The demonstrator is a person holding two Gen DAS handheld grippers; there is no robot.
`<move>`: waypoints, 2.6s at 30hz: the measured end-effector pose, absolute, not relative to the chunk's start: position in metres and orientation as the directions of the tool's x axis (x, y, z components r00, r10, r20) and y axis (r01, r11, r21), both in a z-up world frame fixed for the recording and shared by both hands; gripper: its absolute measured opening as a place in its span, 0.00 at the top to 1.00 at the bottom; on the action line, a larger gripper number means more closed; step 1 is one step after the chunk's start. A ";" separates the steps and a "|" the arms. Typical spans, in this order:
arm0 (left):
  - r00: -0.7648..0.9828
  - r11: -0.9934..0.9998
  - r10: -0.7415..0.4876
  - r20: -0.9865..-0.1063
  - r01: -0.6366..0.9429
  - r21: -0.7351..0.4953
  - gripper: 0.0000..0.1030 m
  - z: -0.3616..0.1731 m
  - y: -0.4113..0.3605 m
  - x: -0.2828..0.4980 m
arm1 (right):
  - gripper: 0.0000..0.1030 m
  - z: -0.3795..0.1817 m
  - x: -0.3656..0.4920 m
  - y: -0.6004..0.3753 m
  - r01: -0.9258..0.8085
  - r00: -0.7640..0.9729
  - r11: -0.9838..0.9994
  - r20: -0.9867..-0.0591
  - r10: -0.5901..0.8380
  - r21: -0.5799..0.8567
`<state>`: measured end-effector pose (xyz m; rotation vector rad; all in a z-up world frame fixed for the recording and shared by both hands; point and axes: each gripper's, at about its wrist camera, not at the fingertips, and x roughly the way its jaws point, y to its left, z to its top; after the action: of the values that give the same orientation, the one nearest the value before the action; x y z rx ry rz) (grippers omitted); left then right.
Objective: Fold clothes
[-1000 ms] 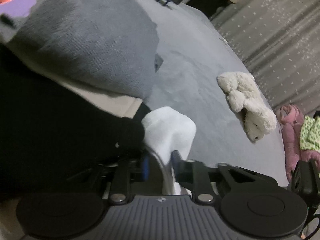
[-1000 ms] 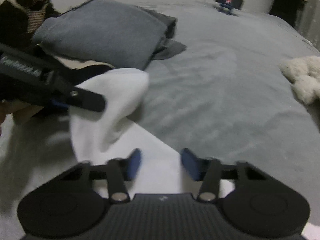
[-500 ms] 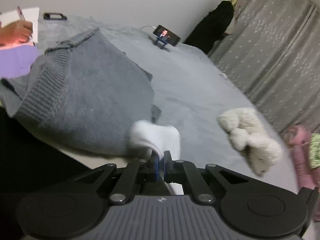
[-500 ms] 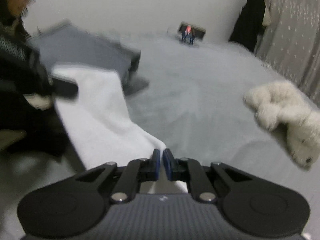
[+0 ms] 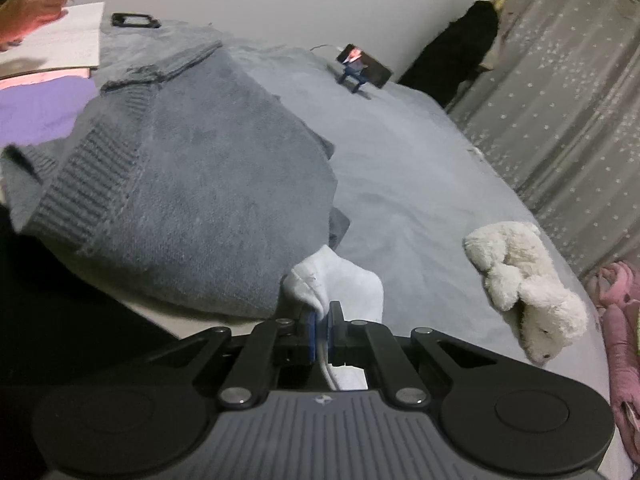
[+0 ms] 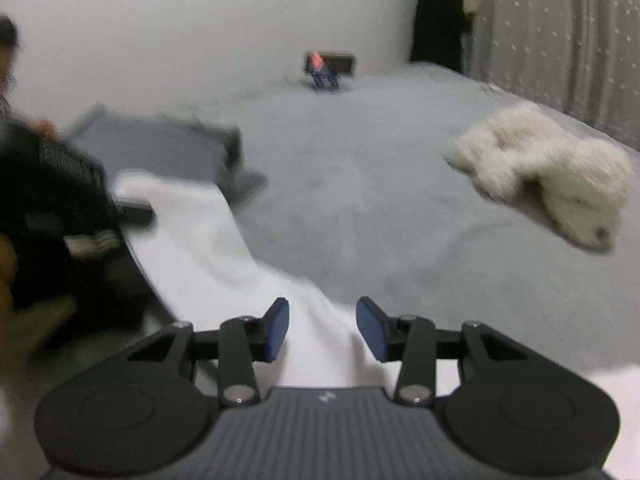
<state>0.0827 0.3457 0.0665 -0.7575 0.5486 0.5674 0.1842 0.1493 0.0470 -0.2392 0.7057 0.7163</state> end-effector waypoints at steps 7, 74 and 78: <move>0.679 0.541 0.237 -0.694 -0.686 -0.487 0.97 0.054 0.354 0.089 | 0.62 0.028 0.175 0.132 -0.620 0.537 0.782 -0.689 0.487 0.070; 0.972 0.882 -0.091 -0.215 -0.021 -0.470 0.97 0.123 0.201 0.097 | 0.54 0.024 0.053 -0.062 -0.169 0.655 0.808 -0.548 0.520 0.564; 0.904 0.902 -0.292 -0.311 0.152 -0.404 0.92 0.111 0.127 0.100 | 0.54 0.022 0.052 -0.097 -0.092 0.694 0.802 -0.540 0.477 0.590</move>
<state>0.0999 0.1268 0.1114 -0.3825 0.3765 -0.2357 0.0522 -0.0972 0.0224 0.5624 0.7428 0.3366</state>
